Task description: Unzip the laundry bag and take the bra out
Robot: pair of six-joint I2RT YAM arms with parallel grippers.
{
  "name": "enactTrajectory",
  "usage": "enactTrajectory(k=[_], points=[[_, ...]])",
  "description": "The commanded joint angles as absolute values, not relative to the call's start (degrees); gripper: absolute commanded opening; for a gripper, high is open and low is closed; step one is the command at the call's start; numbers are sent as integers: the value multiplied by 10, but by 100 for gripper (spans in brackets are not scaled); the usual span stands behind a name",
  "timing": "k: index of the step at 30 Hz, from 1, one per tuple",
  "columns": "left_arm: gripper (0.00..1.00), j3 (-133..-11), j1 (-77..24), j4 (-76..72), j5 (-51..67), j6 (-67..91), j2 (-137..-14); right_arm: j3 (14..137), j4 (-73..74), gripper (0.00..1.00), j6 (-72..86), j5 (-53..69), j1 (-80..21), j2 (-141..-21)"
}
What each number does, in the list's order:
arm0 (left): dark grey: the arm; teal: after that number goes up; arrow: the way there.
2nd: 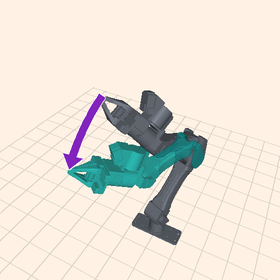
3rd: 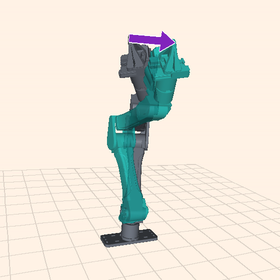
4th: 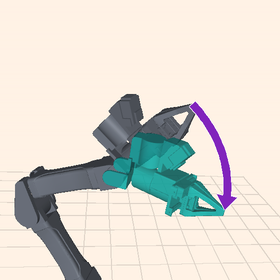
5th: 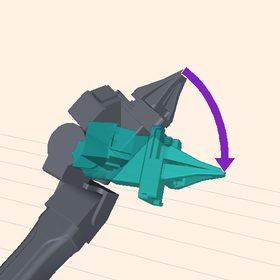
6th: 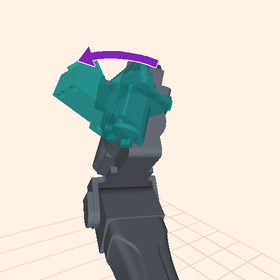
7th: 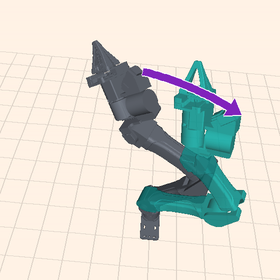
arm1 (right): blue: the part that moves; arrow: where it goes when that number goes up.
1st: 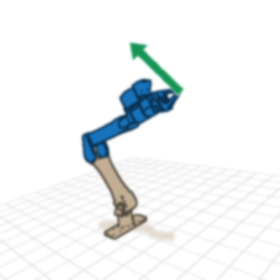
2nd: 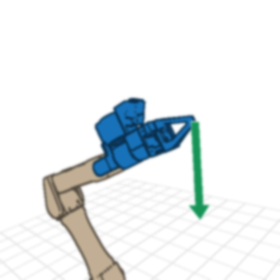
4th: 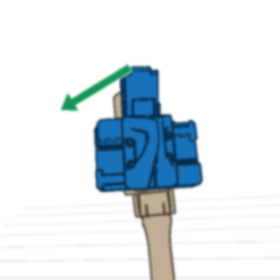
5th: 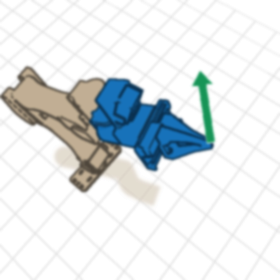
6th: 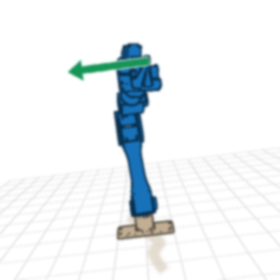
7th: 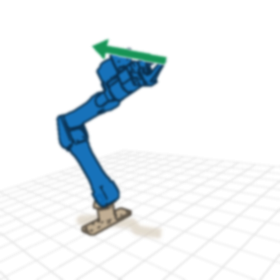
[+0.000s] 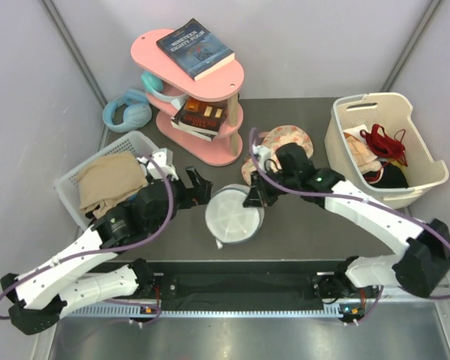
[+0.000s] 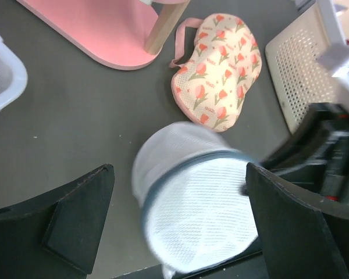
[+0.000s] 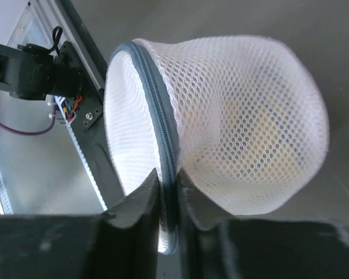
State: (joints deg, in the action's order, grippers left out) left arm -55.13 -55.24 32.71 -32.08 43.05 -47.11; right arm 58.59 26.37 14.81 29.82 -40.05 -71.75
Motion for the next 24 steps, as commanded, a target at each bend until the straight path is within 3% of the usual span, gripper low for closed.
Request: enactTrajectory(k=[1, 2, 4, 5, 9, 14, 20, 24], points=[[99, -518, -553, 360, -330, 446, -416, 598, 137, 23, 136, 311, -431, -795], [99, -509, -553, 365, -330, 455, -403, 591, 124, 40, 142, 291, -430, -810], [99, -482, -553, 366, -319, 482, -395, 601, 125, 51, 148, 229, -429, -860], [99, -474, -553, 363, -314, 488, -394, 630, 147, 61, 148, 208, -429, -878], [99, -447, -552, 340, -286, 504, -420, 690, 213, 64, 139, 154, -429, -911], [99, -443, -553, 370, -284, 537, -475, 690, 251, 68, 149, 133, -430, -846], [99, -433, -553, 381, -311, 573, -459, 601, 263, 72, 159, 183, -433, -742], [99, -403, -551, 360, -310, 580, -418, 541, 261, 70, 128, 256, -439, -725]])
